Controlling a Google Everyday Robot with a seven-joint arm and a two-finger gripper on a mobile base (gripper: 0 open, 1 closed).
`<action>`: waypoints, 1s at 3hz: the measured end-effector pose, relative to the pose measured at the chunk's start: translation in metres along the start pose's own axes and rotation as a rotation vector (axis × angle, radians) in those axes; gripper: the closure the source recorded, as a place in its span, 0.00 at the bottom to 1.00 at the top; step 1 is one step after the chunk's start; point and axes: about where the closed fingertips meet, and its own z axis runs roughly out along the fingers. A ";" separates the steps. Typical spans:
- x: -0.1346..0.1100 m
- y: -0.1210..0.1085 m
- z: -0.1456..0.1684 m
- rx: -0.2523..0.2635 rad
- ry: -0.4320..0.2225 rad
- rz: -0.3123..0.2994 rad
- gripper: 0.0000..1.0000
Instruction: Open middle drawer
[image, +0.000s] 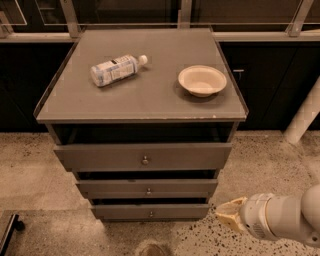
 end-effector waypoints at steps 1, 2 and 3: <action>0.026 0.007 0.032 0.010 -0.098 0.131 1.00; 0.048 0.012 0.073 0.030 -0.219 0.284 1.00; 0.063 -0.011 0.107 0.099 -0.318 0.380 1.00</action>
Offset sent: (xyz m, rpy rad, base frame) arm 0.0354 -0.0247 -0.1460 0.3049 -0.2055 -0.6300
